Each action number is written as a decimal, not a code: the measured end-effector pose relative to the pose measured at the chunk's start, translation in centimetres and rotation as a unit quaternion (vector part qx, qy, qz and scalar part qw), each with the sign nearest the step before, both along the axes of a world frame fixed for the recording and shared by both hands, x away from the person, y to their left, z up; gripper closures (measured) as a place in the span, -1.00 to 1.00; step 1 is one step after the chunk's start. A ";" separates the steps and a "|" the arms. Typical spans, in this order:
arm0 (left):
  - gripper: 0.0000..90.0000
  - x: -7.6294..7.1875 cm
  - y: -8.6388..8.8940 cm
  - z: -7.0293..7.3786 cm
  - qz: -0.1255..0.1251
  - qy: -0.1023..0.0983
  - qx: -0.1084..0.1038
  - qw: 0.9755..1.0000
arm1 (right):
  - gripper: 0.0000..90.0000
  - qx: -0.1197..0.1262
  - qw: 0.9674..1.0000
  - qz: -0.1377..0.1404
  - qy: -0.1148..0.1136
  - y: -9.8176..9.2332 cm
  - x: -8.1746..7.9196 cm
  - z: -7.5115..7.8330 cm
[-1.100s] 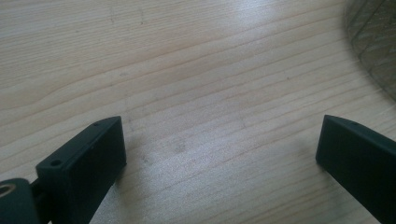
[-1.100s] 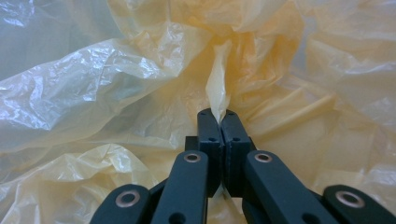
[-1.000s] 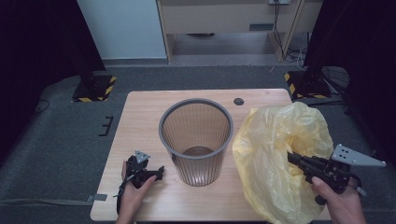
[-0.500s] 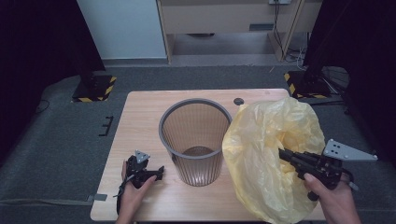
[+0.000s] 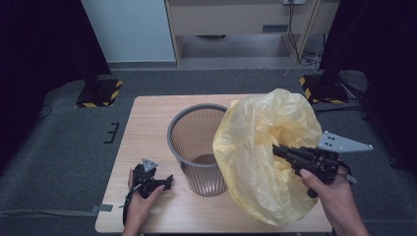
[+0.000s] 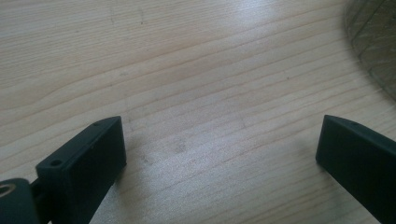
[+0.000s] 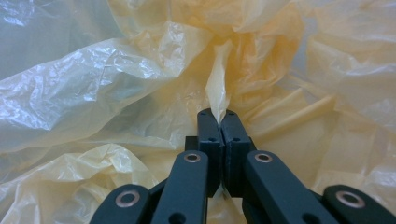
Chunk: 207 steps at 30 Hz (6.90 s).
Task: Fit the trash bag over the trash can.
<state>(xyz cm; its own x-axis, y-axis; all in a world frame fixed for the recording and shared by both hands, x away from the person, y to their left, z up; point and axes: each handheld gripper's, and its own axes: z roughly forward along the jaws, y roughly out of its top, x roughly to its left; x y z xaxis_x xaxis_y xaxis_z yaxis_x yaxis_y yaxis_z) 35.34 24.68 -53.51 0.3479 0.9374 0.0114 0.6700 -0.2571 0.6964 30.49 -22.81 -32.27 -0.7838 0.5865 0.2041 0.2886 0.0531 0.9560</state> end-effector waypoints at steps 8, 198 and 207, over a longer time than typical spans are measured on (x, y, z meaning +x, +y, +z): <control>-0.98 0.0 0.0 0.0 0.000 0.000 0.000 1.000 | 0.98 -0.013 1.000 0.014 -0.002 2.7 1.6 1.2; -0.99 0.2 0.0 0.0 -0.002 0.002 0.001 1.000 | 0.93 -0.125 0.978 -0.049 0.159 0.3 5.6 1.0; -0.99 0.2 0.0 0.0 -0.004 0.003 0.001 1.000 | 0.87 -0.099 0.975 -0.036 0.195 1.3 6.8 -3.0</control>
<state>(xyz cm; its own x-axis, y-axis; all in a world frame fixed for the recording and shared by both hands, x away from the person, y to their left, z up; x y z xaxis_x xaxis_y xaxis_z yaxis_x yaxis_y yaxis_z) 35.55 24.71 -53.50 0.3564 0.9343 0.0104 0.6719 -0.2640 0.6919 37.26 -21.54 -35.26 -0.6242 0.6958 0.3554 0.6376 0.1907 0.7464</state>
